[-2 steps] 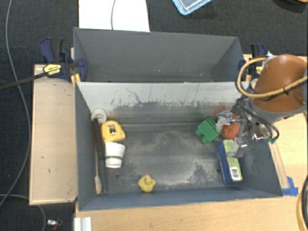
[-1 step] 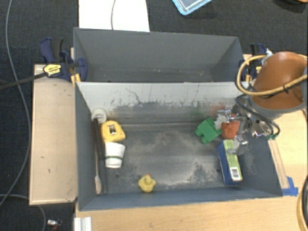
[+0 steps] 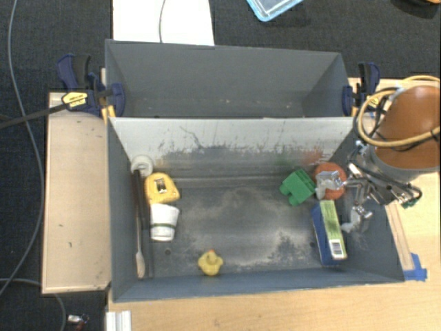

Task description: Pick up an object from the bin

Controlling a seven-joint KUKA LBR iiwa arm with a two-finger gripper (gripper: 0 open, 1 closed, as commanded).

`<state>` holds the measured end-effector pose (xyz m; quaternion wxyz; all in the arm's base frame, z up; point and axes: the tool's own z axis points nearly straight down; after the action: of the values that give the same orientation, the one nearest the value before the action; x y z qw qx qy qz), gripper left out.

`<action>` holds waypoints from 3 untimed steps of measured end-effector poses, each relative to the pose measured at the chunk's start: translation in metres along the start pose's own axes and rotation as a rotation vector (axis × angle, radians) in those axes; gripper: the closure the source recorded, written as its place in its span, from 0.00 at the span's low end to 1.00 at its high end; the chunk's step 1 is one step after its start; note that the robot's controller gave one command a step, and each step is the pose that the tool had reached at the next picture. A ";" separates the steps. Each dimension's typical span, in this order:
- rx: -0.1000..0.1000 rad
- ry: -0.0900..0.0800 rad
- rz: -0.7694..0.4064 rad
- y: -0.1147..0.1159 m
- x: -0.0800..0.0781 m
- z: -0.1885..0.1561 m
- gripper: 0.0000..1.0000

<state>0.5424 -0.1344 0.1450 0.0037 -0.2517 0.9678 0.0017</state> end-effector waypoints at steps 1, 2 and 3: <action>0.002 -0.005 0.081 0.002 -0.018 -0.032 0.00; 0.002 -0.003 -0.219 0.008 -0.015 -0.008 0.00; 0.001 -0.005 -0.212 0.013 -0.019 -0.006 0.00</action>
Offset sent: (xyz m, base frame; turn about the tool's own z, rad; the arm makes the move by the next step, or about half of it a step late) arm 0.0042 0.0166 -0.0067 -0.2624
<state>0.5529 -0.1139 0.1508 0.0063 -0.3528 0.9357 0.0014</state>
